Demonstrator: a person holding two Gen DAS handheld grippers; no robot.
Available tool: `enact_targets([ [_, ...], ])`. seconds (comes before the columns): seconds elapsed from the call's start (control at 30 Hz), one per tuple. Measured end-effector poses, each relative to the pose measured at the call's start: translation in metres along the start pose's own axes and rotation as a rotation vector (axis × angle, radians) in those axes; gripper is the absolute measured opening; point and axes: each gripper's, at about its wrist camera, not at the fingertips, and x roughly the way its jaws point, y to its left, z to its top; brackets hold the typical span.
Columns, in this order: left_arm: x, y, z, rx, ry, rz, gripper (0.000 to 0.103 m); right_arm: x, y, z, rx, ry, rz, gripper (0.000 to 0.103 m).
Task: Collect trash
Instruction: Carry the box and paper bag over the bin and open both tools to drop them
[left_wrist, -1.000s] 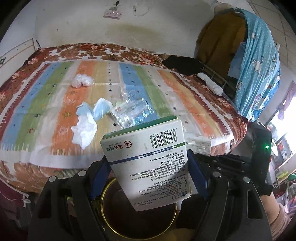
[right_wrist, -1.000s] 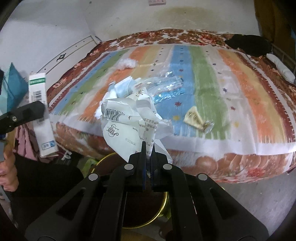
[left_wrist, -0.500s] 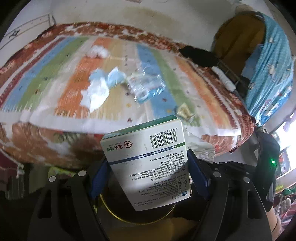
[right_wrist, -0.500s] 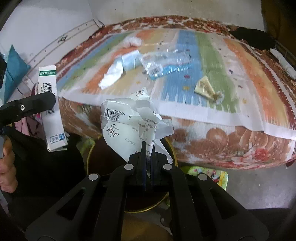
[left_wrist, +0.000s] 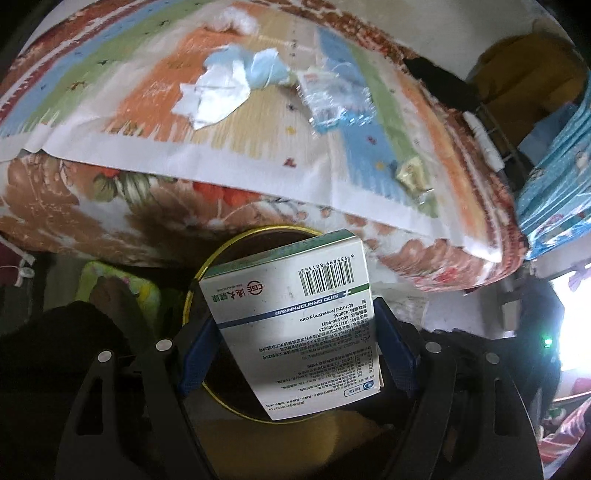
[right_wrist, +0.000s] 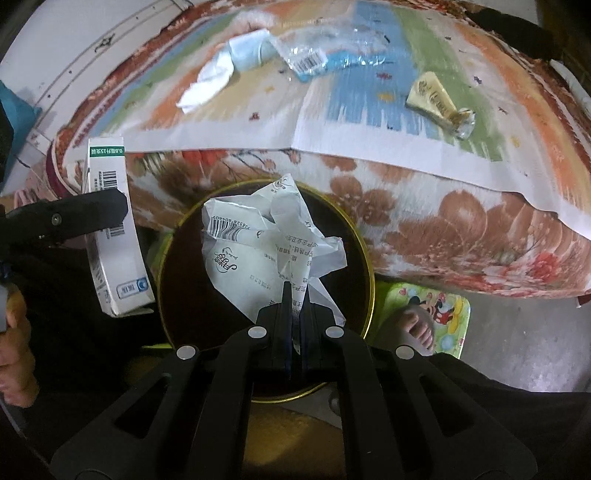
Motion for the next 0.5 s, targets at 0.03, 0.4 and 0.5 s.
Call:
enact_targets([
  [0.03,0.004,0.0,-0.001,0.0,0.009,0.016,0.077,0.004,0.0,0.0,0.004,0.012,0.001,0.002],
  [0.4,0.031,0.003,0.005,-0.005,0.062,0.121,0.078,0.036,-0.002,0.002,0.048,0.113,0.013,0.004],
  [0.5,0.037,0.003,0.005,0.0,0.07,0.137,0.095,0.041,-0.009,0.004,0.091,0.129,0.015,0.022],
])
